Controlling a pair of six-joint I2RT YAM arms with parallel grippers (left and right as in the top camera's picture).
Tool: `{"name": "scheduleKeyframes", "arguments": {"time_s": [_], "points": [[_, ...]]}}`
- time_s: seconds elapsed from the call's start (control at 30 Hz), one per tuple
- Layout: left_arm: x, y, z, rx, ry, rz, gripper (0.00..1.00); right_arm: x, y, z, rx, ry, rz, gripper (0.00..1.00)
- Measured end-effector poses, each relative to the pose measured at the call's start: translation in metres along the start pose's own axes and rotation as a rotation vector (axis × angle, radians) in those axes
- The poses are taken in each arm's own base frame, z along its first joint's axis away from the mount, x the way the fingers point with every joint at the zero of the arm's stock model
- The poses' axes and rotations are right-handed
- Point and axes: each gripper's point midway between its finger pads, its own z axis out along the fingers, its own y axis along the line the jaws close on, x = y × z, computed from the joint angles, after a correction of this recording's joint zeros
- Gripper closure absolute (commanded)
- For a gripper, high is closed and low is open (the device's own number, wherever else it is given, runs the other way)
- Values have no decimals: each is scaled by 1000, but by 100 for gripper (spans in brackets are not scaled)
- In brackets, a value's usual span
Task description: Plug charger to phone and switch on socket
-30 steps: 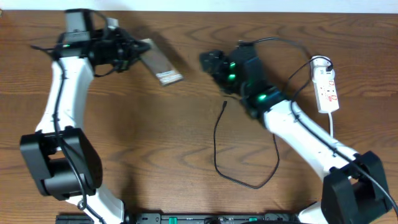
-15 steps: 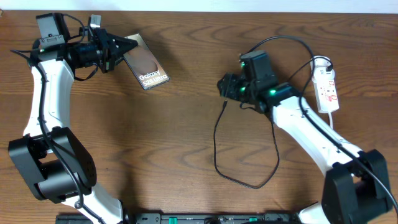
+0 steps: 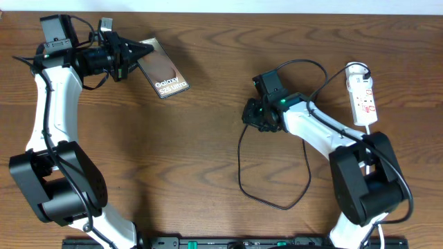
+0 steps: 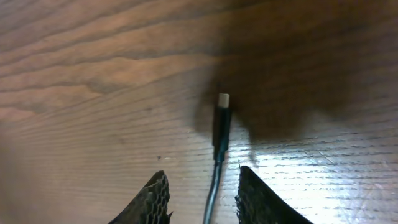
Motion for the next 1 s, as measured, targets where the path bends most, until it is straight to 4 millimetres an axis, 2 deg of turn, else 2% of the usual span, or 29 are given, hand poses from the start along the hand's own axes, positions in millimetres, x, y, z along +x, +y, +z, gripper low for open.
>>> {"name": "scheduleKeyframes", "arguments": {"time_s": [0.13,0.3,0.4,0.47,0.63,0.77,0.87,0.93,1.0], "points": [[1,1,0,-2,2,-6,93,2,-4,17,7,18,26,72],[1,1,0,-2,2,-7,93,-3,7,22,-34,6,44,75],[1,1,0,-2,3,-9,93,-4,10,24,-43,6,53,82],[1,1,0,-2,3,-10,93,-4,9,25,-42,7,60,98],[1,1,0,-3,3,-11,93,-5,10,28,-46,6,64,99],[1,1,0,-3,4,-12,93,-10,21,31,-102,-9,-15,99],[2,2,0,-5,6,-19,93,-10,39,29,-209,6,-130,99],[2,2,0,-5,7,-21,93,-9,53,20,-309,28,-214,99],[3,1,0,-1,10,-20,93,-9,65,2,-426,58,-292,99]]}}
